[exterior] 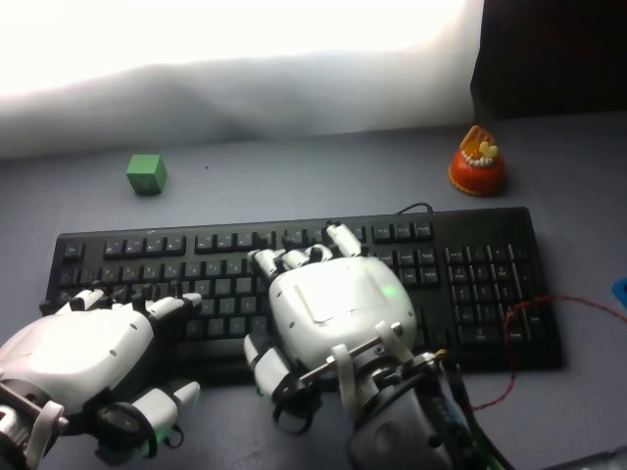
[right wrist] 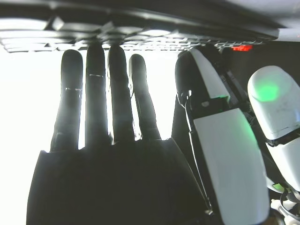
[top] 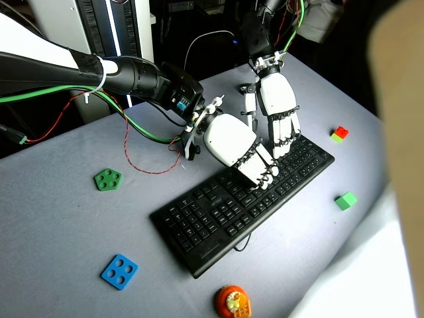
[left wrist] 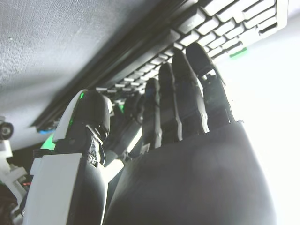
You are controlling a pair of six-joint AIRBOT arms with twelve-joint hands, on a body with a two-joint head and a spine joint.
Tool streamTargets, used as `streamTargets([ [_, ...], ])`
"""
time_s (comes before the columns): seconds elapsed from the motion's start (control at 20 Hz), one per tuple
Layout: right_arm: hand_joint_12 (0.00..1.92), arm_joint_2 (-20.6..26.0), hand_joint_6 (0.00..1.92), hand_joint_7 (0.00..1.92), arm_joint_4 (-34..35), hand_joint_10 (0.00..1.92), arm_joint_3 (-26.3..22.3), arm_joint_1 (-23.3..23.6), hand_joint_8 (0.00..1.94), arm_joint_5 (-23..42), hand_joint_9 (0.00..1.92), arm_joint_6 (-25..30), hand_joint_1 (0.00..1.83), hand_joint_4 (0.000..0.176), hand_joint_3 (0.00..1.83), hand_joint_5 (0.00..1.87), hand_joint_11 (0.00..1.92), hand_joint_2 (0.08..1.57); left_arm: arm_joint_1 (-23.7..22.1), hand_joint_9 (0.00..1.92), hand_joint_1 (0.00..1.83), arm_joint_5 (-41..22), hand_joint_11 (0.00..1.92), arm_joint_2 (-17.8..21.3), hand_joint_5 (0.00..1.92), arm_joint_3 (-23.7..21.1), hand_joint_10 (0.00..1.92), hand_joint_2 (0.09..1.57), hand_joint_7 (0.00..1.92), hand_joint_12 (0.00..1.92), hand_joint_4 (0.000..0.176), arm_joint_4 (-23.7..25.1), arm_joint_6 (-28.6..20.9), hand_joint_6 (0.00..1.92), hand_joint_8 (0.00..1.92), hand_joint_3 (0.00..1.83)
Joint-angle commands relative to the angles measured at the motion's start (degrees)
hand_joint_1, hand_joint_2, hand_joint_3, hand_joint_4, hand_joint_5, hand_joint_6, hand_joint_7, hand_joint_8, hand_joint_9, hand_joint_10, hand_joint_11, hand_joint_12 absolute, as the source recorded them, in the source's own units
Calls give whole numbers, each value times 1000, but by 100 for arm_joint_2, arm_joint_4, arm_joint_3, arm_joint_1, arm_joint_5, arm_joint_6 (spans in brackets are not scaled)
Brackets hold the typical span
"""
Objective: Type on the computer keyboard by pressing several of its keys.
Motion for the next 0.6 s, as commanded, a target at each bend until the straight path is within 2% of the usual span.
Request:
streamTargets([
  [0.0,1488,43,283,423,-576,503,-46,107,0,419,342,-21,639,0,3,272,0,1325,-52,324,608,-484,0,51,236,24,77,1433,282,1073,17,290,-7,17,12,0],
  [0.2,1489,640,278,430,-548,515,-470,358,3,274,338,-65,660,0,0,276,0,1317,-186,318,586,-512,0,106,210,52,67,1433,283,1049,21,291,-45,4,9,0],
  [0.25,1509,899,284,437,-491,524,-643,429,5,118,348,-12,670,0,0,294,0,1307,-232,309,468,-511,0,126,203,55,61,1457,264,1044,21,291,-45,1,8,9],
  [0.3,1512,1125,280,436,-454,523,-801,487,4,-13,342,13,670,0,0,287,0,1307,-255,323,374,-511,0,147,207,51,63,1454,272,1067,10,295,-45,2,10,7],
  [0.4,1505,1536,277,433,-369,527,-1137,634,2,-147,334,-21,660,0,0,286,0,1310,-262,341,311,-532,0,178,238,23,65,1430,303,1075,6,686,-162,14,19,0],
  [0.45,1499,1649,278,432,-299,529,-1244,689,2,-172,329,-88,646,0,0,287,0,1313,-259,356,350,-532,0,177,253,6,68,1403,326,1088,5,825,-190,17,23,0],
  [0.55,1495,1913,279,438,26,536,-1505,891,4,-231,329,-350,654,0,0,290,0,1312,-195,362,325,-788,0,118,248,-95,61,1409,334,1107,1,881,-170,10,16,0],
])
